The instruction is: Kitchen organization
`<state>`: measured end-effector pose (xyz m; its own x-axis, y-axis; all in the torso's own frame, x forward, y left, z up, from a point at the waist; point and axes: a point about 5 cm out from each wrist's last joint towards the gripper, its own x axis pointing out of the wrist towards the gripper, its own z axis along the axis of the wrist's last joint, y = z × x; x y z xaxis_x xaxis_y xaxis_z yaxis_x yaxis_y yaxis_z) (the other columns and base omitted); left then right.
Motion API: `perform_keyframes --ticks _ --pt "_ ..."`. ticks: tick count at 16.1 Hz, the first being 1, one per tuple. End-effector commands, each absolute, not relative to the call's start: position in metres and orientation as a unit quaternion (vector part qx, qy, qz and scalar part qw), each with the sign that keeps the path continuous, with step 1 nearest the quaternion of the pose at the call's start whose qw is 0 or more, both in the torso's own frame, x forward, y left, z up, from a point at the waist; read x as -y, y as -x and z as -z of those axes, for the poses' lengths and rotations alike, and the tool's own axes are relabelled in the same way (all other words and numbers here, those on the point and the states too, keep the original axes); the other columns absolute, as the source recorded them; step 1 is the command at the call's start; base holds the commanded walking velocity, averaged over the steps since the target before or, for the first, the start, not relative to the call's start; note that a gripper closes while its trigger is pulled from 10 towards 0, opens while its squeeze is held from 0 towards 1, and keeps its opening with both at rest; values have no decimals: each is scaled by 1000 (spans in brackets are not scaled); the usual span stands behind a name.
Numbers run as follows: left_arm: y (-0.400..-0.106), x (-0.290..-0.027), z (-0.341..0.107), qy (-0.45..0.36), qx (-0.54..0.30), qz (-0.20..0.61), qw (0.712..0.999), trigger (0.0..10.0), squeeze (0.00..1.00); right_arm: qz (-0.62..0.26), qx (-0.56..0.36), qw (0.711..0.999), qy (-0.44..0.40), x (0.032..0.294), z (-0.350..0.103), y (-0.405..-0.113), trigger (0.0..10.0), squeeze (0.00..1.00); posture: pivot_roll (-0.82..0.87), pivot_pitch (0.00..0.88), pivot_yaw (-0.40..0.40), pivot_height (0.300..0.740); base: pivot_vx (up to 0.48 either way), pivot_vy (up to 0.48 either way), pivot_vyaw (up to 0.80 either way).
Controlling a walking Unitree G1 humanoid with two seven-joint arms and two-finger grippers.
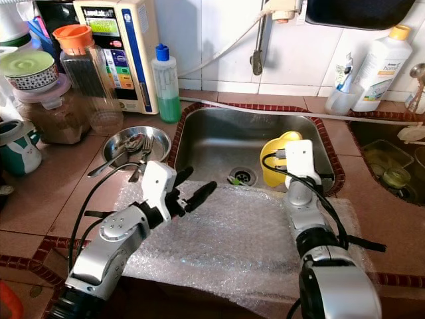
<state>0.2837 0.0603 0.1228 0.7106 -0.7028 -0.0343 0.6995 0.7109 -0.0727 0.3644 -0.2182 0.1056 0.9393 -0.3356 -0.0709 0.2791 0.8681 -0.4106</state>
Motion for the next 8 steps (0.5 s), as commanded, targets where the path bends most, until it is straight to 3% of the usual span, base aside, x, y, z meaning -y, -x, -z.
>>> perform_keyframes --ticks 1,2,3,4,5,8 --pt "-284 -56 -127 13 -27 393 919 10000 1000 148 -66 963 215 218 -110 -368 0 0 34 0 37 740 0 0 0" --pt "-284 -56 -127 13 -31 394 919 10000 1000 143 -77 964 210 217 -107 -367 0 0 34 0 37 740 0 0 0" --pt "-284 -56 -128 6 -33 394 919 10000 1000 122 -105 966 200 214 -98 -365 3333 0 25 0 48 740 0 0 0" --pt "-285 -56 -128 2 -32 393 919 10000 1000 114 -114 967 197 212 -94 -364 7922 404 25 0 48 740 0 0 0" --pt "-285 -56 -128 2 -32 394 919 10000 1000 114 -125 967 193 212 -89 -362 10000 1000 24 0 48 740 0 0 0" --pt "-285 -55 -128 1 -34 395 918 10000 1000 127 -140 970 151 214 -85 -360 10000 1000 26 0 47 740 0 0 0"
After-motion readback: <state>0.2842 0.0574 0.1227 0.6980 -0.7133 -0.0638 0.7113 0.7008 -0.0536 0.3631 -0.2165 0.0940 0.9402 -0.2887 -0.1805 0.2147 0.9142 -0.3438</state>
